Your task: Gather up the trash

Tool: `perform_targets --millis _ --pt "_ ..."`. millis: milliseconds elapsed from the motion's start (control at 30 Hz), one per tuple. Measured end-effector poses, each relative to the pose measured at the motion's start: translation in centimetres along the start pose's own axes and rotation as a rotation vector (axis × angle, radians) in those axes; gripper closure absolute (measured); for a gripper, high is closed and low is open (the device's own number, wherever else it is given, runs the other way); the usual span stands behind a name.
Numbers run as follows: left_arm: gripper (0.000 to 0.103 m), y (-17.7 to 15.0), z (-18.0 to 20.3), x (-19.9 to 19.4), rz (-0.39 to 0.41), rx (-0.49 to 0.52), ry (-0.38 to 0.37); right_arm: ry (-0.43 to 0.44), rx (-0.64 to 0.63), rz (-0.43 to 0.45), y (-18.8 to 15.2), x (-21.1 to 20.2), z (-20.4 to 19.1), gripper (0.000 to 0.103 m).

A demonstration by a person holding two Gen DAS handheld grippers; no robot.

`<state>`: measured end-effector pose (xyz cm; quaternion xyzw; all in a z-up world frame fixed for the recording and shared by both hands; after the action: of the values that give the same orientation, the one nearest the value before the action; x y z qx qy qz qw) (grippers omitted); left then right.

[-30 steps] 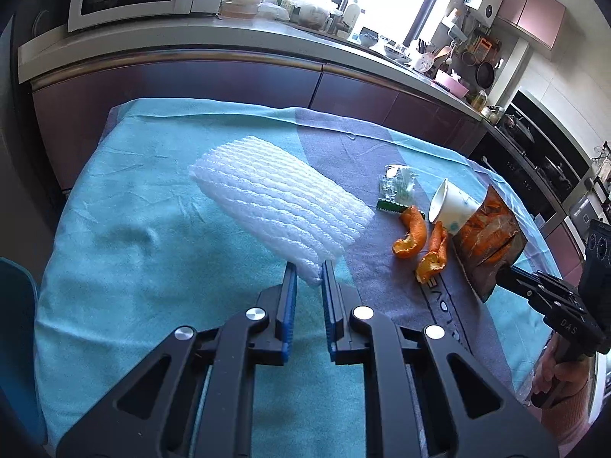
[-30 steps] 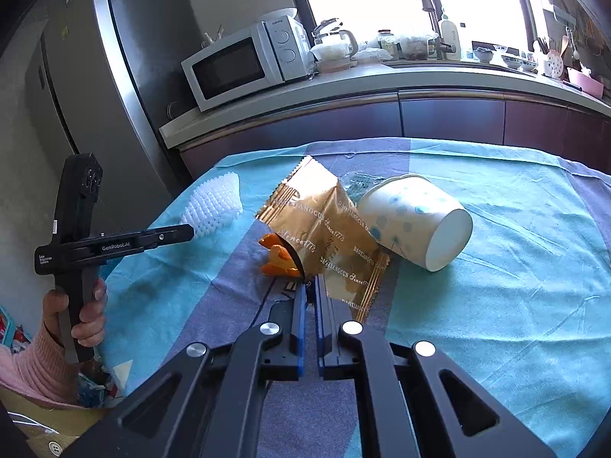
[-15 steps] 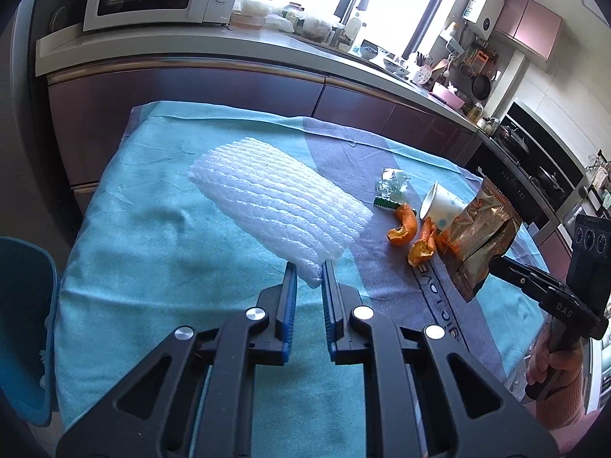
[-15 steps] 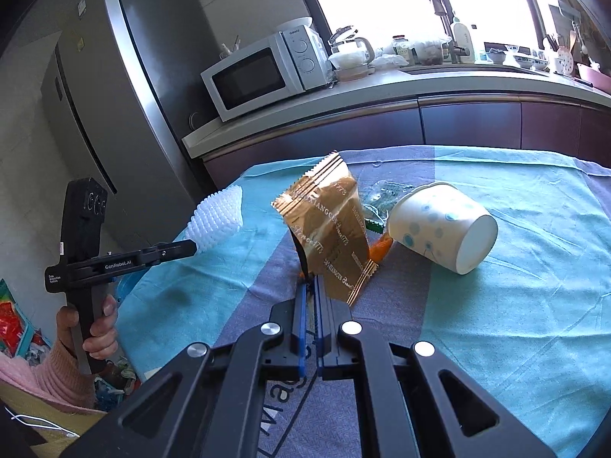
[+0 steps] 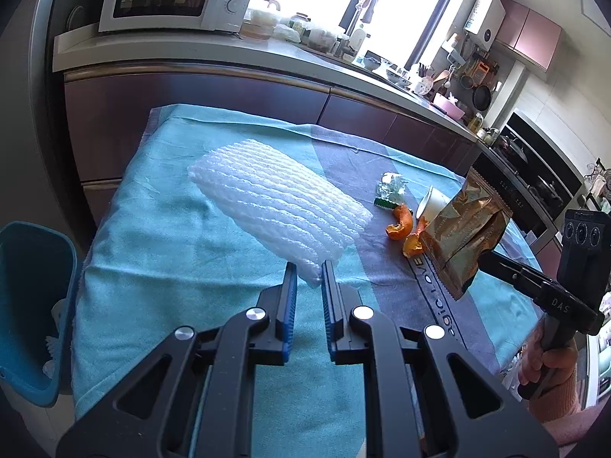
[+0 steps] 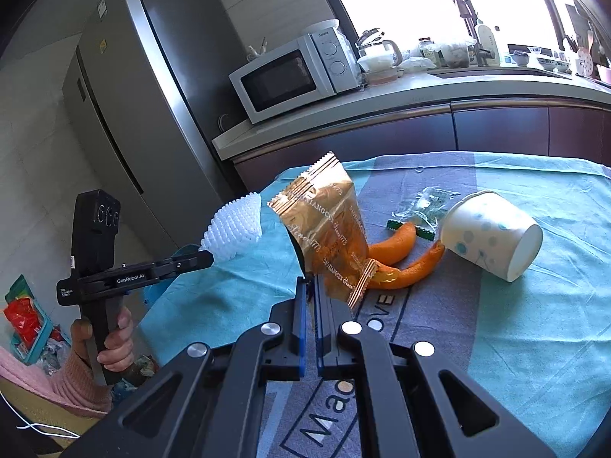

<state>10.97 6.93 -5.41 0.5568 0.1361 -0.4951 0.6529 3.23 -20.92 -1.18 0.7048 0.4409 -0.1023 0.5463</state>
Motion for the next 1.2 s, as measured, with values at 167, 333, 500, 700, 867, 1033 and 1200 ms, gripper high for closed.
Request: perform_targets --millis 167,333,500,700,867,1033,1200 --pt "0.090 -0.3 -0.1 -0.7 0.006 -0.008 0.001 0.038 -0.012 -0.004 0.3 0.7 -1.0 0.100" --pt "0.090 -0.6 -0.6 -1.4 0.015 -0.016 0.004 0.067 -0.030 -0.005 0.4 1.4 -2.2 0.100" --pt "0.090 -1.0 -1.3 -2.2 0.025 -0.030 0.010 0.079 -0.043 -0.018 0.4 2.1 -3.1 0.100" --pt "0.090 -1.7 -2.1 -3.3 0.038 -0.048 0.023 0.086 -0.051 -0.015 0.6 2.2 -3.7 0.100" --pt "0.090 -2.1 -2.9 -4.2 0.050 -0.066 0.034 0.104 -0.065 -0.006 1.0 2.1 -4.4 0.100" --pt "0.090 -2.7 -3.4 -5.1 0.061 -0.076 0.042 0.116 -0.074 -0.017 1.4 2.7 -4.8 0.100" --pt "0.090 -3.3 -4.1 -5.5 0.063 -0.089 0.048 0.072 -0.081 -0.076 0.9 3.8 -4.9 0.071"
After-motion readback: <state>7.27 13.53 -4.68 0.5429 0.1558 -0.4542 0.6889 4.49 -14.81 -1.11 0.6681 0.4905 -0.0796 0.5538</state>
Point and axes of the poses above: each gripper's, at about its wrist camera, not at the fingertips, and x roughly the way its jaws point, z to its right, y to its top, the point moved 3 cm from there along x, roughly the way its jaws point, and after that the axes turned 8 degrees about -z, right-handed, at the moved point
